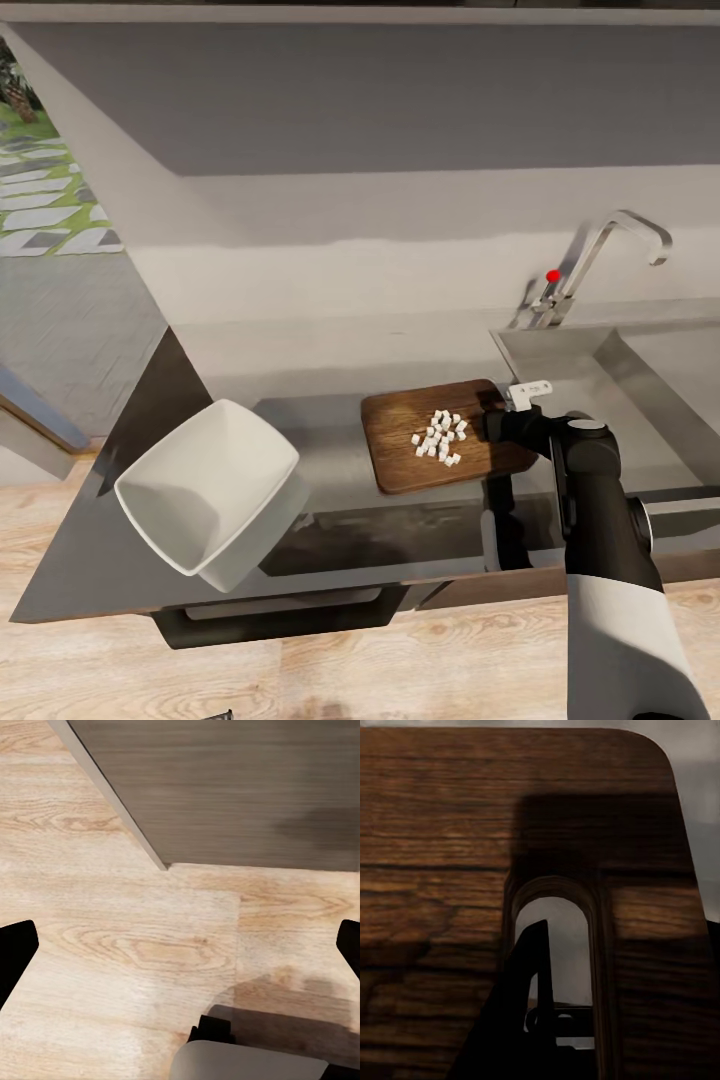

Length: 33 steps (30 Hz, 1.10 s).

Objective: In the kitchen, take the Vidalia onion out of the sink, dice it on the chopping board with the paring knife, put the diced onion into the bowl on the countertop, then place both the paring knife and the chopping board into the sink.

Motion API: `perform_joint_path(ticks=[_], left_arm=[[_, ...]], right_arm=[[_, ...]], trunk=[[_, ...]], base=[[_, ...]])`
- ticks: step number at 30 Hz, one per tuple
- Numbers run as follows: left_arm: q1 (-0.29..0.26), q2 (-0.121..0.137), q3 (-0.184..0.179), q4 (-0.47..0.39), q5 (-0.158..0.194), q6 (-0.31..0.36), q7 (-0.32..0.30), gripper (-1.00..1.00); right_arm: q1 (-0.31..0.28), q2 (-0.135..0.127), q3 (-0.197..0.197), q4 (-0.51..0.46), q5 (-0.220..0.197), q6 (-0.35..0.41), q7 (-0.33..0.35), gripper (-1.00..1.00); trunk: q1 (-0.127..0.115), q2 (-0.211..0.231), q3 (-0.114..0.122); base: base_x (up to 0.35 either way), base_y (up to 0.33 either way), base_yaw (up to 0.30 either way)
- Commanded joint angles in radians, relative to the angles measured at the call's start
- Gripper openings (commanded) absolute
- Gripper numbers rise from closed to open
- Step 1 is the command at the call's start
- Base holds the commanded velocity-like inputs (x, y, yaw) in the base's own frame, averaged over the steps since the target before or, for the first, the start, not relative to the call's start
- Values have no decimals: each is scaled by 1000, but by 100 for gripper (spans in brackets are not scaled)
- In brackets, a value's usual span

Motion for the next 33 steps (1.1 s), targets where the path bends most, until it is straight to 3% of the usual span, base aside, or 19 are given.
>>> perform_joint_path(ticks=[1,17,23,27,33], left_arm=[[-1,0,5,4,-11,-5,7,100],[-1,2,5,4,-11,-5,6,100],[-1,0,4,4,-11,-5,6,100],[-1,0,4,5,-11,-5,6,100],[-1,0,4,5,-11,-4,6,100]], right_arm=[[-1,1,-2,20,15,10,9,-100],[-1,-1,-2,23,20,10,1,-100],[-1,-1,-1,25,19,10,-105,-100],[-1,-1,21,25,18,39,-169,-100],[-1,-1,27,26,17,62,-199,-100]], trunk=[[0,-1,-1],[0,-1,-1],[0,-1,-1],[0,-1,-1],[0,-1,-1]], base=[[0,0,0],[0,0,0],[0,0,0],[0,0,0],[0,0,0]])
